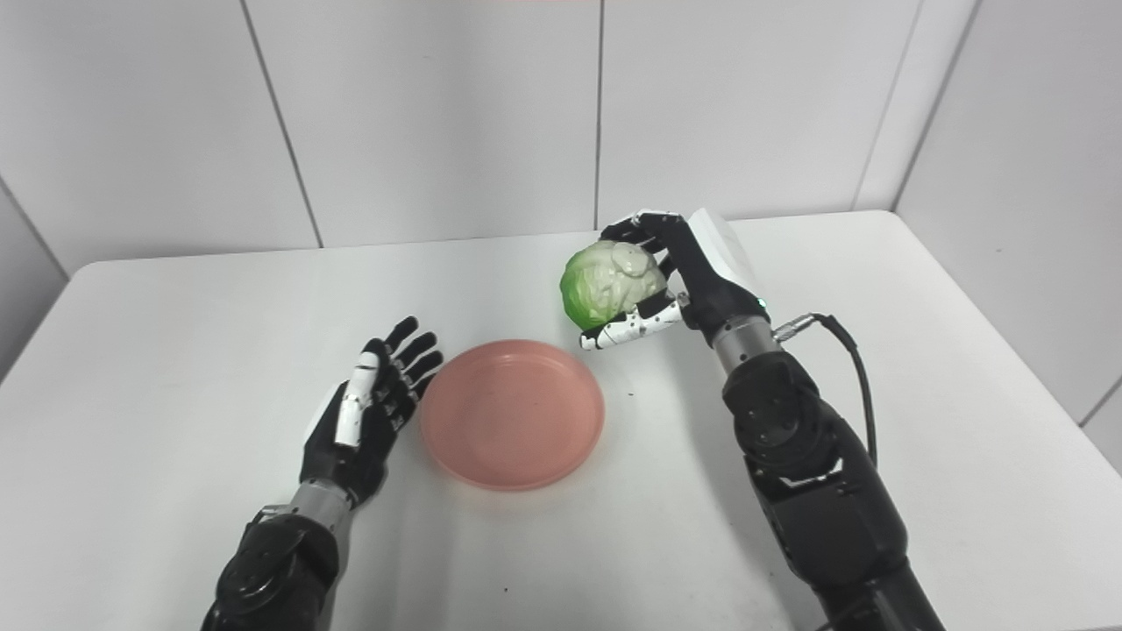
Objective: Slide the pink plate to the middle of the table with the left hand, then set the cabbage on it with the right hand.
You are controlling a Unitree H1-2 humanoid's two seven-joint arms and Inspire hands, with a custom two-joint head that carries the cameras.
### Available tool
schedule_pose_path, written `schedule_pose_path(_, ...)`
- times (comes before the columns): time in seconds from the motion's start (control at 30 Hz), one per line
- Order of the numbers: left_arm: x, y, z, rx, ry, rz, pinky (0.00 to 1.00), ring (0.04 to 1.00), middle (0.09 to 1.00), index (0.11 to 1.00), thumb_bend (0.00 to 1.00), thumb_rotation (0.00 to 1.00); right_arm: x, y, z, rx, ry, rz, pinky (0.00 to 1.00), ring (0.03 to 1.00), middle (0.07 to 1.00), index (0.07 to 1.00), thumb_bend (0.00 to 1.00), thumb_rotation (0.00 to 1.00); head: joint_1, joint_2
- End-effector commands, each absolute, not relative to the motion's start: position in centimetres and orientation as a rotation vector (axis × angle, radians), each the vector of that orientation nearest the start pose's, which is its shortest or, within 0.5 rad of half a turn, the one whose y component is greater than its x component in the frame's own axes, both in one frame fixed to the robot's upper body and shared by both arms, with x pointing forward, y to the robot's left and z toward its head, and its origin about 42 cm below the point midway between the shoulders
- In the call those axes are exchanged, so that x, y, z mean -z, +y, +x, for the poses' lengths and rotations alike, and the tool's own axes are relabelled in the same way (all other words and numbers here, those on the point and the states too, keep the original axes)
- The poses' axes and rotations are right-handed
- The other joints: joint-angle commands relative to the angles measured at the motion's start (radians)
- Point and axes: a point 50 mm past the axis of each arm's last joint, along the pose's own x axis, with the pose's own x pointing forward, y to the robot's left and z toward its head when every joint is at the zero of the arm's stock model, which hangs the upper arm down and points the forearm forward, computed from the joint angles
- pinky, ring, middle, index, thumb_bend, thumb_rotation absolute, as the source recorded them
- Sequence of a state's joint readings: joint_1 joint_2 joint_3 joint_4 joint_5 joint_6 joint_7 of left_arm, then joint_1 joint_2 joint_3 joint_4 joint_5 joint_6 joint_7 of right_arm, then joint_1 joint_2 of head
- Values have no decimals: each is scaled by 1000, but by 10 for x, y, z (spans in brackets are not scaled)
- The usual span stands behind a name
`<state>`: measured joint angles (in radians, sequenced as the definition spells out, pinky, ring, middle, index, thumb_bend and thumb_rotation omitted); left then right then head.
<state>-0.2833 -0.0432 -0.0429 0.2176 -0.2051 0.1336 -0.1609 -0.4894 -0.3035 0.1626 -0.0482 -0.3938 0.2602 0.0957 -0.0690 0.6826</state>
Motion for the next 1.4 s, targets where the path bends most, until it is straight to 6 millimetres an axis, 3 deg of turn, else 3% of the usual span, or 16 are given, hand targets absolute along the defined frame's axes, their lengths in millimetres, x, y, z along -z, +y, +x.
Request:
schedule_pose_path(0.0,-98,139,359,294,196,-215,896,900,908,902,416,1000,-285,-209,419,-142,-388,-719,376,398,484,537,514,0,19,4)
schedule_pose_path(0.2,-102,128,359,299,209,-209,897,901,911,911,406,1000,-273,-170,425,-235,-363,-712,371,389,483,548,512,0,38,13)
schedule_pose_path(0.47,-105,123,359,304,207,-202,886,898,906,905,416,1000,-252,-148,423,-314,-329,-725,359,372,480,557,509,0,48,29)
schedule_pose_path(0.87,-110,125,358,307,205,-205,899,904,908,907,433,1000,-215,-149,414,-379,-259,-801,352,378,466,552,511,0,23,58)
schedule_pose_path(1.37,-111,132,359,313,205,-195,919,912,912,910,443,1000,-191,-164,410,-382,-195,-877,374,388,467,533,515,0,-3,71)
